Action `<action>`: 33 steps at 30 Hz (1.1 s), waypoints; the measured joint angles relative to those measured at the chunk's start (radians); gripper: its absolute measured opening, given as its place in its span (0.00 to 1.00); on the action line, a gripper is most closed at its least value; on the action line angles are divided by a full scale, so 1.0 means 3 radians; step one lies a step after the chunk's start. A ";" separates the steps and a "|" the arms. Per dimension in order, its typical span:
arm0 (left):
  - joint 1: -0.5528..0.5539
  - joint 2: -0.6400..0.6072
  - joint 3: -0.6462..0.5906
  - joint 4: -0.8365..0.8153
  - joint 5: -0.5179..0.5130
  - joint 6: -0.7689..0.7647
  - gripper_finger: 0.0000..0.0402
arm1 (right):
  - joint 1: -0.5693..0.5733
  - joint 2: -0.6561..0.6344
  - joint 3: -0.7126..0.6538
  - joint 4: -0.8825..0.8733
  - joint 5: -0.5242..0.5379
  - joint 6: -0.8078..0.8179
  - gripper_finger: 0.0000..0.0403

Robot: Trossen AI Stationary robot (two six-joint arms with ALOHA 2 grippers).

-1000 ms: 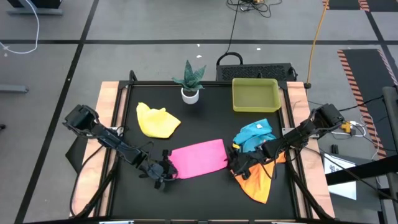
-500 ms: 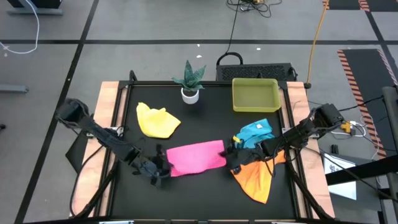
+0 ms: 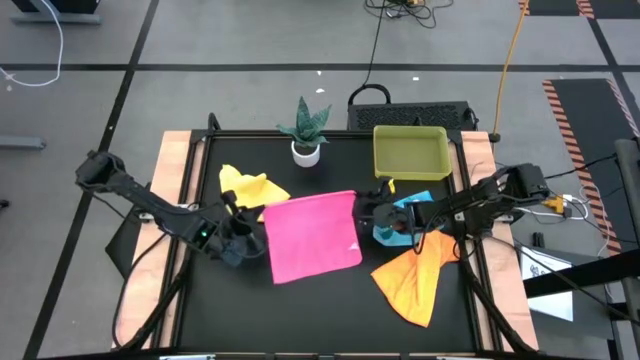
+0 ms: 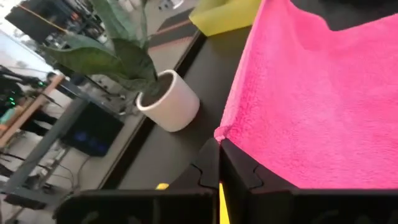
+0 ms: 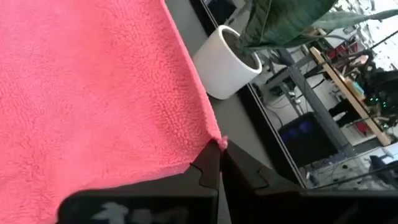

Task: Fold microfiber towels
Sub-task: Fold the pink microfiber cloth

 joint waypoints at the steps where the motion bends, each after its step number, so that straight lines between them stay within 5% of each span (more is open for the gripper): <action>1: 0.0009 0.0015 0.0000 0.0001 0.0054 -0.0006 0.01 | 0.0004 0.0000 0.0000 -0.0007 0.0000 -0.0048 0.00; 4: -0.0035 0.0056 0.0000 -0.0007 0.0247 -0.0060 0.01 | 0.0101 0.0000 0.0000 -0.0034 -0.0084 -0.0215 0.00; 17: -0.0492 0.0372 0.0000 0.0154 0.1099 -0.0414 0.01 | 0.0521 0.0000 0.0000 -0.0359 -0.1553 -0.0371 0.00; 29: -0.0552 0.0853 -0.0001 0.0906 0.1241 -0.0229 0.02 | 0.0554 0.0000 -0.0001 -0.0499 -0.1523 -0.0315 0.00; 33: -0.0598 0.0853 -0.0001 0.1049 0.1252 -0.0207 0.01 | 0.0656 0.0000 -0.0001 -0.0523 -0.1190 -0.0311 0.00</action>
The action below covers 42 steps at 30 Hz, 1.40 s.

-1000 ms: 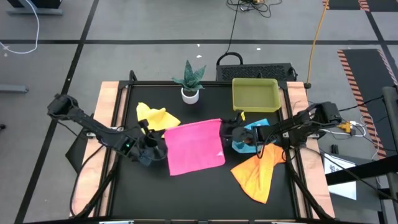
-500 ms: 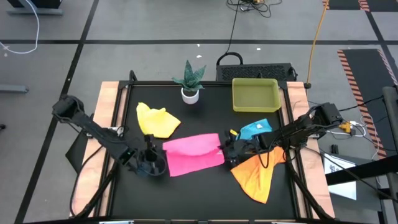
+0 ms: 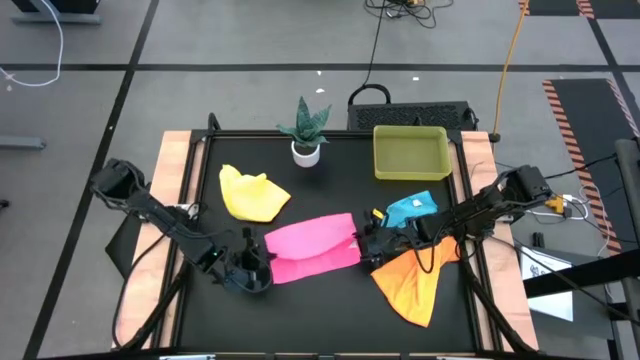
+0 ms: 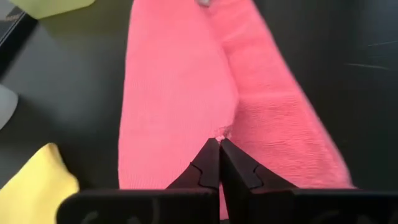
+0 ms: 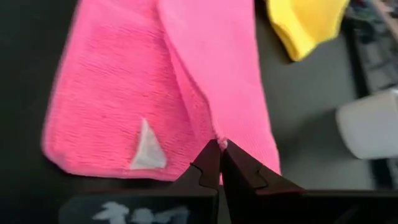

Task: Fold microfiber towels
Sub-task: Fold the pink microfiber cloth

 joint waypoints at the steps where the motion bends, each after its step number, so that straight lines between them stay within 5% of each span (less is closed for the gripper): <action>1: -0.0024 0.0000 0.0000 0.0015 0.0002 -0.0002 0.01 | 0.0036 -0.0009 0.0000 -0.0003 0.0109 0.0002 0.00; 5: -0.0133 0.0017 0.0000 0.0036 -0.0001 -0.0115 0.01 | 0.0173 -0.0061 0.0004 0.0022 0.0226 0.0080 0.00; 11: -0.0200 0.0298 0.0000 0.0200 0.0120 -0.0207 0.02 | 0.0238 -0.0007 -0.0066 -0.0007 -0.0357 0.0446 0.00; 19: -0.0197 0.0684 -0.0001 0.0488 0.0314 -0.0207 0.03 | 0.0236 0.0015 -0.0487 0.0520 -0.0530 0.0538 0.00; 27: -0.0204 0.0493 -0.0001 0.0500 0.0329 -0.0111 0.01 | 0.0248 0.0014 -0.0626 0.1184 -0.0594 0.0517 0.00; 42: -0.0245 0.0509 -0.0001 0.0318 0.0596 -0.0085 0.02 | 0.0248 0.0402 -0.0624 0.1451 -0.1013 0.0881 0.02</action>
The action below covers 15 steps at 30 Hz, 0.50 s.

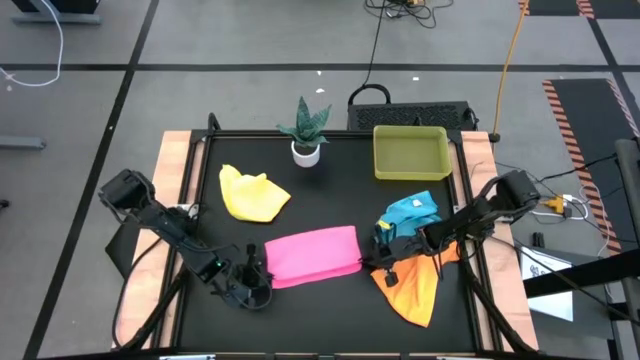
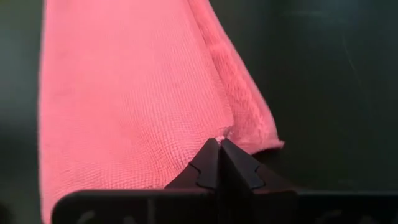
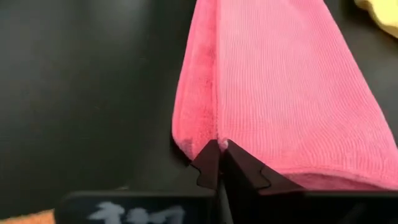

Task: Fold microfiber towels
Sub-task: Fold the pink microfiber cloth

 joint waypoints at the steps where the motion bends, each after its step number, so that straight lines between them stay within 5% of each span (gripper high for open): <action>1: 0.0000 0.0006 0.0000 -0.0007 0.0038 -0.0005 0.01 | 0.0000 0.0047 0.0001 0.0076 -0.0050 0.0001 0.04; 6: 0.0000 0.0005 0.0000 -0.0043 0.0170 -0.0114 0.05 | 0.0001 0.0190 0.0001 0.0218 -0.0071 0.0234 0.15; 15: 0.0075 -0.0312 0.0000 -0.0034 0.0657 -0.0445 0.37 | 0.0000 -0.0203 0.0001 0.0225 -0.0909 0.0713 0.39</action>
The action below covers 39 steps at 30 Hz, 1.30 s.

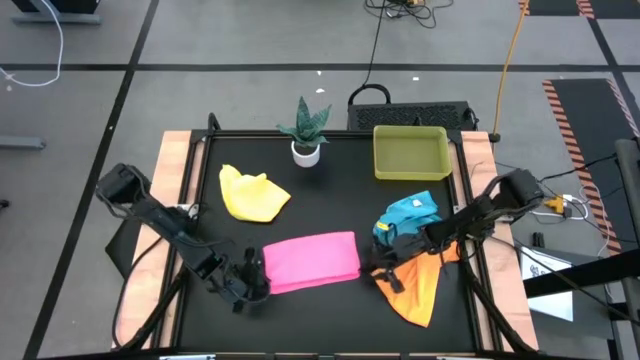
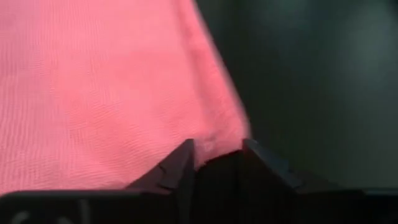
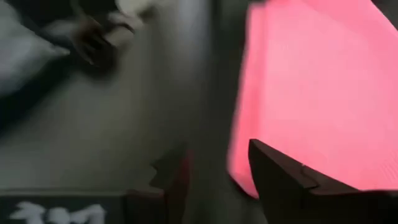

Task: Fold microfiber towels
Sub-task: Fold the pink microfiber cloth

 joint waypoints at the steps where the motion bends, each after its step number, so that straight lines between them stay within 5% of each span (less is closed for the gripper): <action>1: 0.0021 -0.0087 0.0000 0.0034 0.0024 -0.0029 0.39 | 0.0001 -0.0079 0.0000 0.0000 -0.0072 0.0019 0.40; 3: 0.0048 -0.0239 0.0000 0.0103 -0.0014 0.0074 0.42 | -0.0001 -0.0219 0.0000 0.0008 -0.0035 0.0018 0.41; 6: 0.0108 -0.0360 0.0004 0.0123 -0.0379 0.0374 0.43 | -0.0053 -0.0305 0.0001 0.0004 0.0471 0.0068 0.38; 11: 0.0496 -0.0361 0.0003 -0.0241 -0.0657 0.0360 0.35 | -0.0209 -0.0162 0.0006 -0.0023 0.0781 0.0459 0.23; 16: 0.0850 -0.0260 0.0000 -0.0622 -0.0378 0.0257 0.23 | -0.0252 0.0183 0.0229 -0.0153 0.0771 0.0594 0.03; 27: 0.0567 -0.0015 0.0005 -0.0767 0.0159 -0.0366 0.07 | -0.0334 0.0332 0.0733 -0.1543 0.0909 0.0633 0.01; 33: 0.0099 0.0008 -0.0003 0.0247 0.0243 -0.0810 0.01 | -0.0451 -0.0071 0.0721 -0.1730 0.1736 0.0421 0.00; 36: -0.0006 0.0007 0.0003 0.0910 0.0174 -0.0365 0.01 | -0.0452 -0.0271 0.0721 -0.1618 0.1525 0.0311 0.00; 39: 0.0000 0.0005 0.0004 0.1218 -0.0274 0.0024 0.03 | -0.0420 -0.0337 0.0725 -0.1340 0.1076 0.0354 0.00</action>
